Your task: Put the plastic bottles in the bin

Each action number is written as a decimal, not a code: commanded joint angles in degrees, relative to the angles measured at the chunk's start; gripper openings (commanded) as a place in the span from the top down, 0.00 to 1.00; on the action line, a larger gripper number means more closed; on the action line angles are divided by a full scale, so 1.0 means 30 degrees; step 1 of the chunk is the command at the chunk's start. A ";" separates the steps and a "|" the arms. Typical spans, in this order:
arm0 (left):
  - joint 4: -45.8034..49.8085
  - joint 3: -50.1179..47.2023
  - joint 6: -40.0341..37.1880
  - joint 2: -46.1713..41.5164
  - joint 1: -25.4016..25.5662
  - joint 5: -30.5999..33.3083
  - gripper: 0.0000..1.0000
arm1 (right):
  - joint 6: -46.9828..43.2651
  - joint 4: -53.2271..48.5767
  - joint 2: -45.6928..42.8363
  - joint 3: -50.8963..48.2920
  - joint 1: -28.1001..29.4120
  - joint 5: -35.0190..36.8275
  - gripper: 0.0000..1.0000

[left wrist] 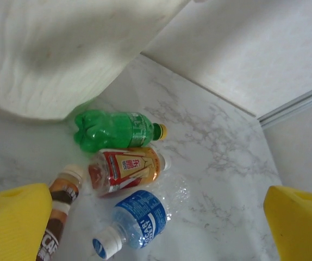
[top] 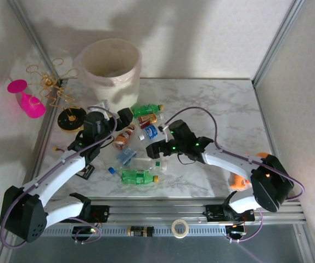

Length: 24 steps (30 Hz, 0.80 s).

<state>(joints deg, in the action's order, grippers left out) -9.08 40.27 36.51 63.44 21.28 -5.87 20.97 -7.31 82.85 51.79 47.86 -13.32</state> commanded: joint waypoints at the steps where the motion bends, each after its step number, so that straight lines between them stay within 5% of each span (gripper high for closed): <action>1: -0.1611 -0.1161 0.2382 -0.1200 -0.0072 0.0717 0.00 | -0.2117 -0.2129 0.1493 0.1668 0.0833 0.0715 0.01; 11: -0.1682 -0.4842 0.3957 -0.3638 -0.0689 0.1521 0.00 | -0.4129 -0.4312 0.4888 0.4453 0.3154 0.2117 0.01; 24: -0.2872 -0.5314 0.4455 -0.3383 -0.0776 0.0803 0.00 | -0.5175 -0.6286 0.7680 0.6361 0.4286 0.5327 0.01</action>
<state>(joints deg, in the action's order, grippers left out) -15.11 24.47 48.93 53.39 19.35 -2.68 6.83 -23.03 104.03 69.87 60.27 -1.85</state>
